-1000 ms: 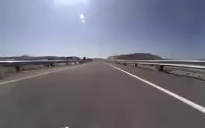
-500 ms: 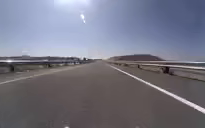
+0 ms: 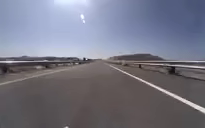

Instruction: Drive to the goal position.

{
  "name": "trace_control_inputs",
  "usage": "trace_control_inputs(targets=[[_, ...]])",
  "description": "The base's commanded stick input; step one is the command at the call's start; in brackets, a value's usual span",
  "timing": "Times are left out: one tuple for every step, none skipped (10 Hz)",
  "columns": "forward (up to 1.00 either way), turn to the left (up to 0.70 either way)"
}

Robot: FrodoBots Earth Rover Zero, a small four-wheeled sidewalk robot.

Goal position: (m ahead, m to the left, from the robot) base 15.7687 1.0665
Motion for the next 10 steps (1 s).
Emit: trace_control_inputs(targets=[[1.0,0.0],[1.0,0.0],[1.0,0.0],[1.0,0.0],[1.0,0.0],[1.0,0.0],[1.0,0.0],[1.0,0.0],[1.0,0.0],[1.0,0.0]])
